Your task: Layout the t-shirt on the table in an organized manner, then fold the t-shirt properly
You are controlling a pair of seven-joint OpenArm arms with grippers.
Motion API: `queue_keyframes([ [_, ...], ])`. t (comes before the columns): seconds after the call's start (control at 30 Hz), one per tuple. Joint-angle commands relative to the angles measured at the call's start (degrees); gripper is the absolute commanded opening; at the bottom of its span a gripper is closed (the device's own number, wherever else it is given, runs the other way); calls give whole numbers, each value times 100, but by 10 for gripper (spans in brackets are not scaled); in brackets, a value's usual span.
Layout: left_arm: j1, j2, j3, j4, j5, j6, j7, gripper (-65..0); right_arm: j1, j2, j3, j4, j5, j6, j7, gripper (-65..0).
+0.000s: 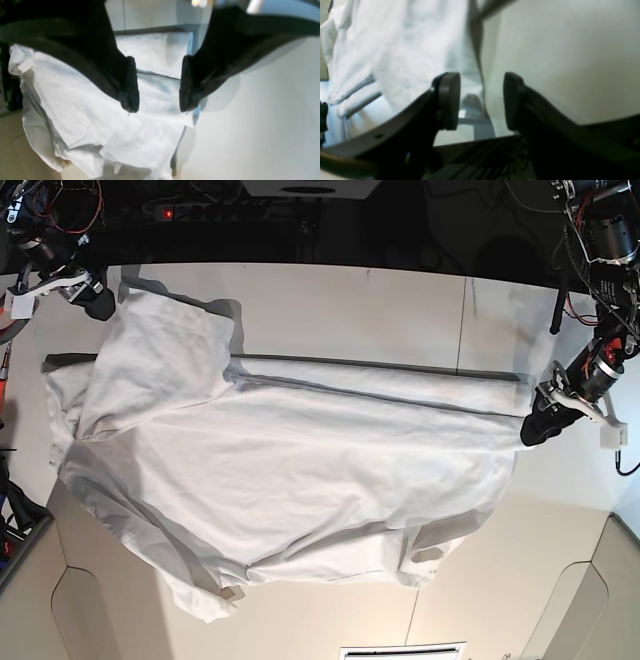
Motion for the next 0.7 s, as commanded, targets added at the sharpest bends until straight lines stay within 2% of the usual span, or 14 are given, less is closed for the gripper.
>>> queue_keyframes([
  [0.0, -76, -98, -26, 81, -120, -73, -98, -350, 57, 61, -55, -13, 125, 52, 94, -368],
  [0.13, -76, -101, -26, 81, -122, -73, -101, -350, 111, 59, -476, -214, 116, 57, 221, -368],
  [0.2, -76, -103, -26, 81, -122, -73, -101, -350, 114, 61, -767, -212, 101, 55, 223, -398],
  [0.23, -76, -103, -26, 81, -120, -73, -98, -350, 111, 61, -911, -212, 101, 57, 221, -450],
  [0.3, -76, -101, -26, 81, -120, -73, -98, -350, 114, 57, -1156, -212, 107, 55, 219, -623],
  [0.33, -74, -103, -26, 81, -120, -73, -96, -350, 114, 57, -1250, -212, 138, 52, 219, -650],
  [0.5, -72, -101, -26, 81, -120, -73, 33, -350, 205, 59, -1322, -42, 426, 55, 216, -650],
  [0.67, -59, -103, -26, 81, -120, -73, 33, -350, 739, 59, -1335, 129, 472, 55, 219, -650],
])
